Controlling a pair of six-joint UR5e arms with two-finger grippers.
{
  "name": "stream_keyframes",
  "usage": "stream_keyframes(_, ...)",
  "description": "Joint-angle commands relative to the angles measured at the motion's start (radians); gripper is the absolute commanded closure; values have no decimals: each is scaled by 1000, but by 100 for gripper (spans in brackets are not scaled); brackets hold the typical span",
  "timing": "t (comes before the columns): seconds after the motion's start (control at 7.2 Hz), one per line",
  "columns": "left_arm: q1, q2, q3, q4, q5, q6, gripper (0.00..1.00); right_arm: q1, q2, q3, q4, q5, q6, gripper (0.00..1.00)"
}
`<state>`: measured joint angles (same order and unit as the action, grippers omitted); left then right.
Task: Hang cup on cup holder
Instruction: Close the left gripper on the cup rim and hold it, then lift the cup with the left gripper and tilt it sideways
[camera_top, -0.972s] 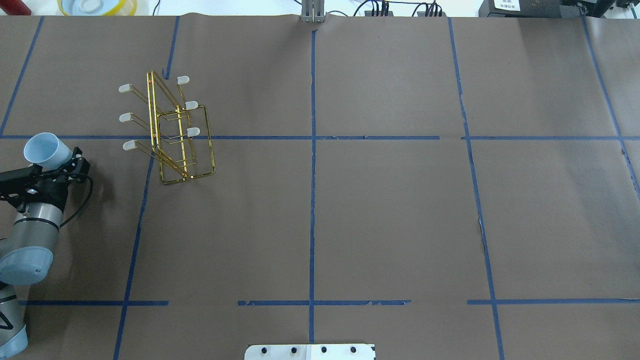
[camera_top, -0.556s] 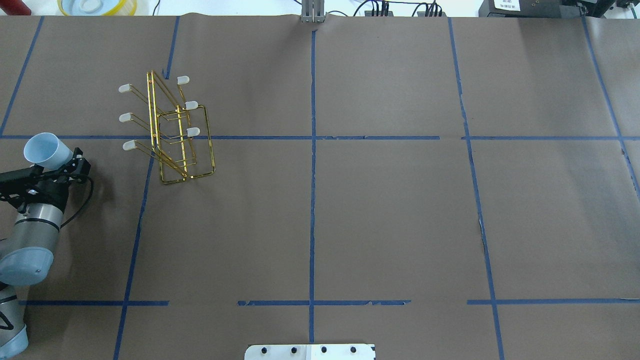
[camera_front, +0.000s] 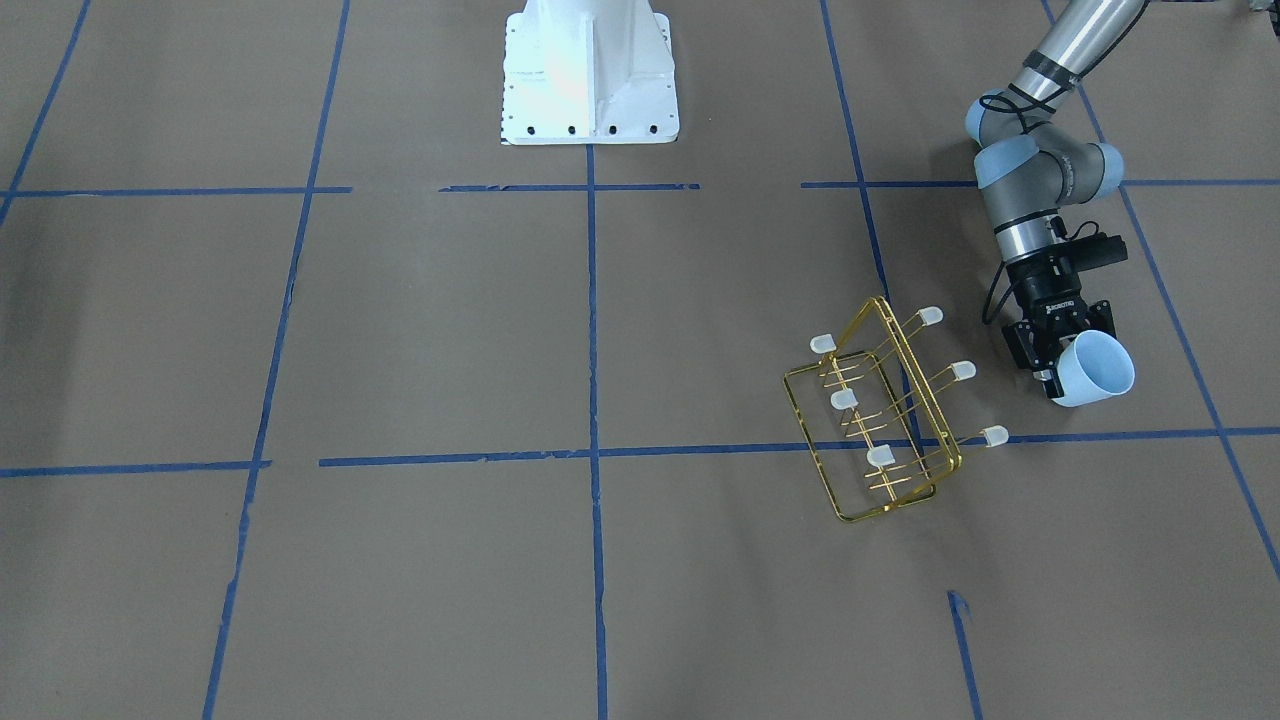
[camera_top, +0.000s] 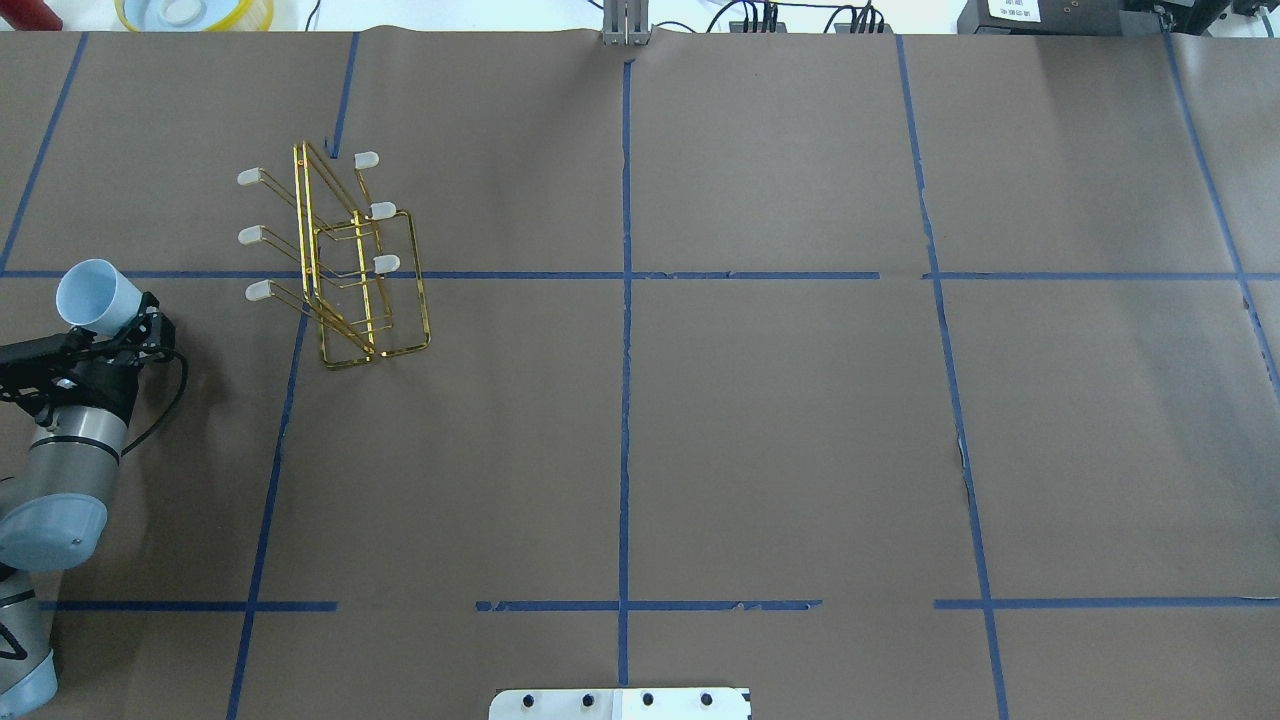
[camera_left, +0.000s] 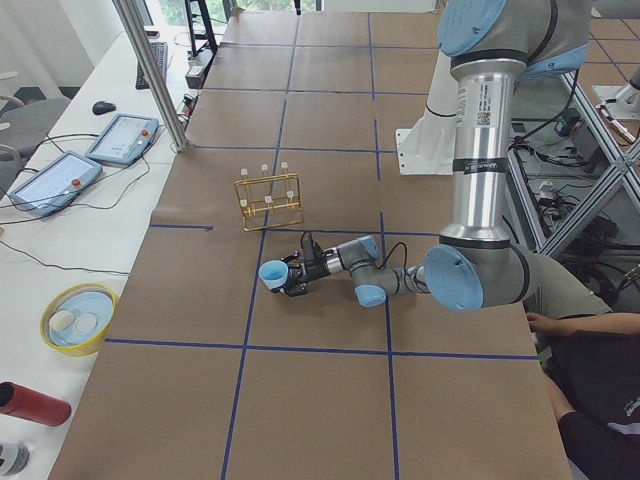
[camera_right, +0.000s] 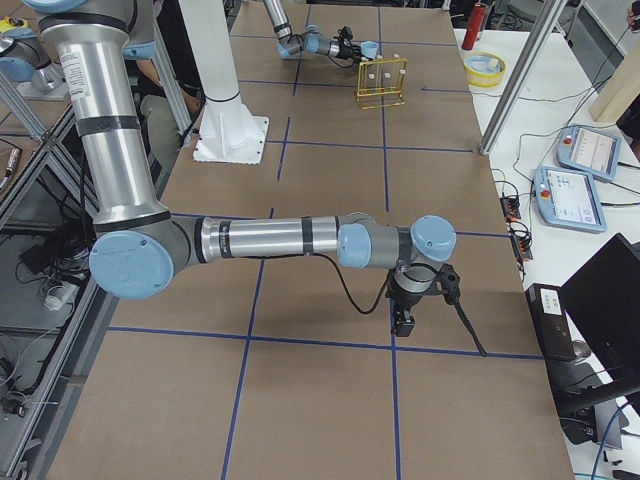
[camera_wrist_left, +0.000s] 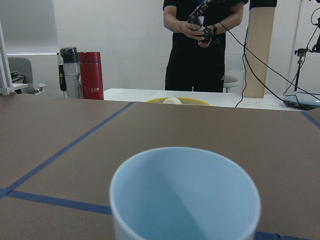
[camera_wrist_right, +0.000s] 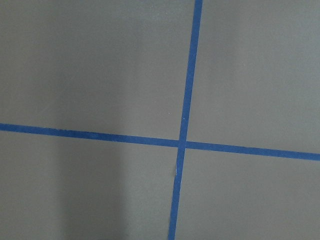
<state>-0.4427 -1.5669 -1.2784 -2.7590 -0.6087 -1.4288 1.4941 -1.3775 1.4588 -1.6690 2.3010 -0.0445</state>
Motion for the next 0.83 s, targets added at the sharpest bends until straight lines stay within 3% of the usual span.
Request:
stream_keyframes(0.0, -8, 11, -80, 7, 0, 65, 59, 0, 0, 0, 0, 0, 0, 0)
stream_keyframes(0.42, -53, 118, -319, 6, -5, 275, 63, 0, 0, 0, 0, 0, 0, 0)
stream_keyframes(0.69, -54, 184, -422, 9, -3, 405, 73, 0, 0, 0, 0, 0, 0, 0)
